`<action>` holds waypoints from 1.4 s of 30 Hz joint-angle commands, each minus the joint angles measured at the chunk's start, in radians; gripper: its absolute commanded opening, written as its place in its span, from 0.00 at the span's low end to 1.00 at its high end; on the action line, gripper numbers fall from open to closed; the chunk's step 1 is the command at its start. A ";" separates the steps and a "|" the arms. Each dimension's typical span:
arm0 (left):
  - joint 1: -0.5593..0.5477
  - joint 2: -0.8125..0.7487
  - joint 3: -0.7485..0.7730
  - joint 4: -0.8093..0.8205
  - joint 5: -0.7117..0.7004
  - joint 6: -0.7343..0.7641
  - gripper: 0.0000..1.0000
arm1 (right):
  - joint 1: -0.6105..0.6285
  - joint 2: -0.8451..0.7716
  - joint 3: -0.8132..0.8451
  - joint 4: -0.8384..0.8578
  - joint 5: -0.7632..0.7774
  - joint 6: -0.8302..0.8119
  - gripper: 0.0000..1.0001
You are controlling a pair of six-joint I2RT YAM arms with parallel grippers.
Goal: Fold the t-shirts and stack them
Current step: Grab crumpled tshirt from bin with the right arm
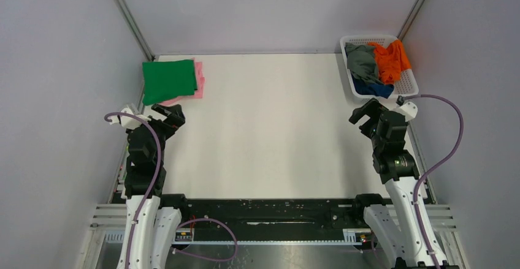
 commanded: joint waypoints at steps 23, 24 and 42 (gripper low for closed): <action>0.003 0.111 0.028 -0.023 -0.032 0.061 0.99 | -0.095 1.545 1.668 -0.448 0.110 -0.228 0.99; 0.003 0.115 0.029 -0.022 -0.026 0.063 0.99 | -0.097 1.611 1.756 -0.496 0.108 -0.234 0.99; 0.002 0.121 0.027 -0.034 -0.031 0.061 0.99 | -0.103 1.656 1.731 -0.447 0.051 -0.238 0.00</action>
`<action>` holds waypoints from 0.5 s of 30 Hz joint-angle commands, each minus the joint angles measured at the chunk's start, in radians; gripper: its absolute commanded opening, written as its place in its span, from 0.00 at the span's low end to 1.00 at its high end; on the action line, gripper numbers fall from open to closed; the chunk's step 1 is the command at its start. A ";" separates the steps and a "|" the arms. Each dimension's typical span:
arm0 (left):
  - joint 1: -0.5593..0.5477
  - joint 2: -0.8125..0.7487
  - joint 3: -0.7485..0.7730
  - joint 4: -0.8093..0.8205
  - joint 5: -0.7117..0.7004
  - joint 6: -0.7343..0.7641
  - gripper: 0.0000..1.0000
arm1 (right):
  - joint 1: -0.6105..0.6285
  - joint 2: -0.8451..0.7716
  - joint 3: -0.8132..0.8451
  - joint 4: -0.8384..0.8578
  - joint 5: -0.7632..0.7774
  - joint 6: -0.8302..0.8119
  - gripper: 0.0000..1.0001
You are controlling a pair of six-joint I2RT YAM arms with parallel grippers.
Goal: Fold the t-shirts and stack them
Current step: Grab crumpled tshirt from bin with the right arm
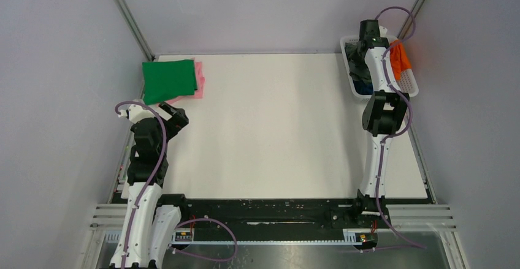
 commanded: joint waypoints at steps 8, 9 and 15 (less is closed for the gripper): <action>0.001 -0.054 0.005 0.029 0.007 0.005 0.99 | 0.003 -0.440 0.016 0.042 -0.136 -0.002 0.00; 0.002 -0.058 0.004 0.028 0.011 0.005 0.99 | 0.004 -0.478 0.022 0.054 -0.181 0.000 0.00; 0.001 -0.077 0.003 0.026 0.024 0.000 0.99 | 0.011 -0.631 0.080 0.147 -0.556 0.107 0.00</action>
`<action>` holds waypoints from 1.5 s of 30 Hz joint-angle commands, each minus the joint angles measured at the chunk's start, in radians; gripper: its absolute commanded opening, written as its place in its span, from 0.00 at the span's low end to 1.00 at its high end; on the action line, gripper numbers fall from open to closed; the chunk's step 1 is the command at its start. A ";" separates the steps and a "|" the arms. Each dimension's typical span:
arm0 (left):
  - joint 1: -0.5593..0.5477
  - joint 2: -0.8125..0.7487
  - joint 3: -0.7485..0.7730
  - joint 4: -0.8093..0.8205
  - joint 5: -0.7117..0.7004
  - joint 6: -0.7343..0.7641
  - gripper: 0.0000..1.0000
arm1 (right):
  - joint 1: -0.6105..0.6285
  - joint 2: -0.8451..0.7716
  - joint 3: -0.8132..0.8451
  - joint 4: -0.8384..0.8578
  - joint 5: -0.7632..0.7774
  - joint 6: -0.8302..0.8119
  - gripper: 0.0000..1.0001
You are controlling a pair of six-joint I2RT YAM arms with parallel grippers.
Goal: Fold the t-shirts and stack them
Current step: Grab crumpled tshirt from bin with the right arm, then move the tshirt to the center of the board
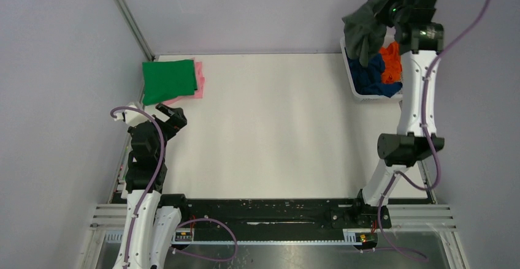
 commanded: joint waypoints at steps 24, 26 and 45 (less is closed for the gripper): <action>0.002 -0.026 0.010 -0.003 0.000 -0.023 0.99 | 0.657 -0.424 -0.578 -0.001 -0.235 -0.027 0.14; 0.001 -0.016 0.009 -0.004 -0.009 -0.025 0.99 | 0.655 -0.454 -0.793 0.070 -0.107 -0.012 0.27; -0.144 0.512 -0.016 0.162 0.394 -0.088 0.99 | 0.609 -0.703 -1.554 0.209 0.487 0.245 0.99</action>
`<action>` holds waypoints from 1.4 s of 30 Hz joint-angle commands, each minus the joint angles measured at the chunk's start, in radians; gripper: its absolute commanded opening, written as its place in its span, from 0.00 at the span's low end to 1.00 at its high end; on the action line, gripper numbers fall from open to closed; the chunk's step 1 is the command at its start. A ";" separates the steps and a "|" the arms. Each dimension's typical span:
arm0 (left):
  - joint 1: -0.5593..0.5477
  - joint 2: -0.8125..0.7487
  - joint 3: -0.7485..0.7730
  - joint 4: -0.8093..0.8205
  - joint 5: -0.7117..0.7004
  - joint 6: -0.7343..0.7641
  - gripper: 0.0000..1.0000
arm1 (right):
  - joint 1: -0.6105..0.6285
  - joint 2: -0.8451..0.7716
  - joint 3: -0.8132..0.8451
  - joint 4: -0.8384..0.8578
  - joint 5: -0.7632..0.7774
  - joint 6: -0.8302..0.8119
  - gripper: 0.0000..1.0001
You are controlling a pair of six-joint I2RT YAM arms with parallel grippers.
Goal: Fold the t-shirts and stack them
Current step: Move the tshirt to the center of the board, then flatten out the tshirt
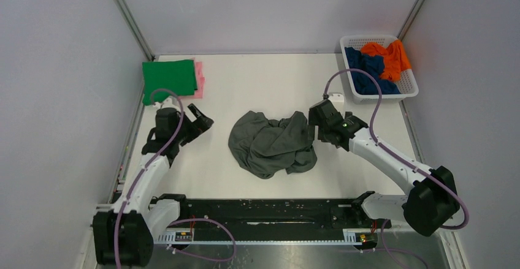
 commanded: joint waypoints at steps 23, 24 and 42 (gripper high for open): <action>-0.440 0.884 0.625 -0.187 -0.218 0.070 0.85 | -0.238 0.221 -0.075 0.363 -0.405 0.163 0.88; -0.447 0.905 0.644 -0.206 -0.230 0.070 0.83 | -0.238 0.241 -0.060 0.364 -0.418 0.163 0.85; -0.517 0.768 0.590 -0.163 -0.367 0.032 0.00 | -0.238 0.285 -0.078 0.450 -0.577 0.122 0.00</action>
